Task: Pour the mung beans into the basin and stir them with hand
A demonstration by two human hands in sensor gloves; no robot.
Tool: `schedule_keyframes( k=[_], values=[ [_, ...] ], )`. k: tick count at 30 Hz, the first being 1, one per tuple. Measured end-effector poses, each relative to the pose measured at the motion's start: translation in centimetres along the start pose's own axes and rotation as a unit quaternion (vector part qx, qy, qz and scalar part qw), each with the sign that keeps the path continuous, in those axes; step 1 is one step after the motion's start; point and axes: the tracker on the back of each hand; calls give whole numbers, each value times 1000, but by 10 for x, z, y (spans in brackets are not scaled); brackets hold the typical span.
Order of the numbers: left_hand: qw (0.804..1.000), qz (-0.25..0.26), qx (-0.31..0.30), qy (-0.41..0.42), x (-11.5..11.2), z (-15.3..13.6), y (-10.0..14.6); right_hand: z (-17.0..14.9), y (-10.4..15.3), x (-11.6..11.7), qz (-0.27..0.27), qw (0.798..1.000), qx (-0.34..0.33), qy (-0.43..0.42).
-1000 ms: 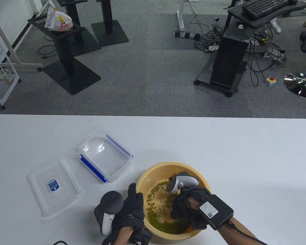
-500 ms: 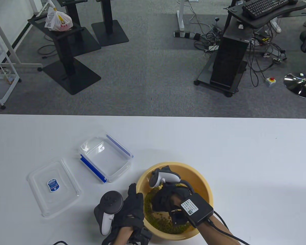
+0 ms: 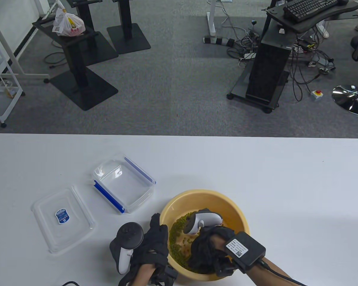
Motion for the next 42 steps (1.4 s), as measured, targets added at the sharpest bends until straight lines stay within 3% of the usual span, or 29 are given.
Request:
schedule_keyframes(
  k=[3,7,9,14,20,22,24,26,28,31,35,38,41,42],
  values=[
    [1000,-1,0,6,0,-1,0,24,-4,-17,-20,999,-19,16],
    [1000,2,-1,10,1,-2,1,25,-8,-54,-162,982,-14,94],
    [1000,1,0,15,1,-3,1,11,-6,-64,-187,980,-1,66],
    [1000,-3,0,4,1,-1,0,-27,12,-73,-185,981,63,-15],
    [1000,-2,4,6,1,-1,0,-48,22,-34,-121,989,80,-5],
    [1000,-1,3,5,1,-1,1,-41,20,-17,-63,996,60,-15],
    [1000,-2,5,10,1,-1,1,-31,17,-9,-61,997,37,20],
    [1000,-3,6,14,1,-1,1,-17,9,-2,-24,999,-9,38],
    [1000,-8,7,13,1,-1,0,-5,1,0,0,1000,-3,24],
    [1000,-9,6,12,1,-1,0,8,-4,-18,-25,1000,-6,16],
    [1000,-8,6,15,1,-1,0,12,-2,-50,-160,983,5,95],
    [1000,-12,9,17,1,-1,1,-6,4,-65,-219,970,51,89],
    [1000,-14,12,22,1,-1,1,-29,12,-72,-200,974,88,66],
    [1000,-14,12,22,1,-1,1,-41,17,-71,-174,982,66,43]
  ],
)
Point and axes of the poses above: the tracker on the back of each hand, its own z axis roughly to the thumb side, its own y axis roughly from the fingertips to the wrist, x = y × z, and after that the axes turned 14 degrees about -x, right-handed
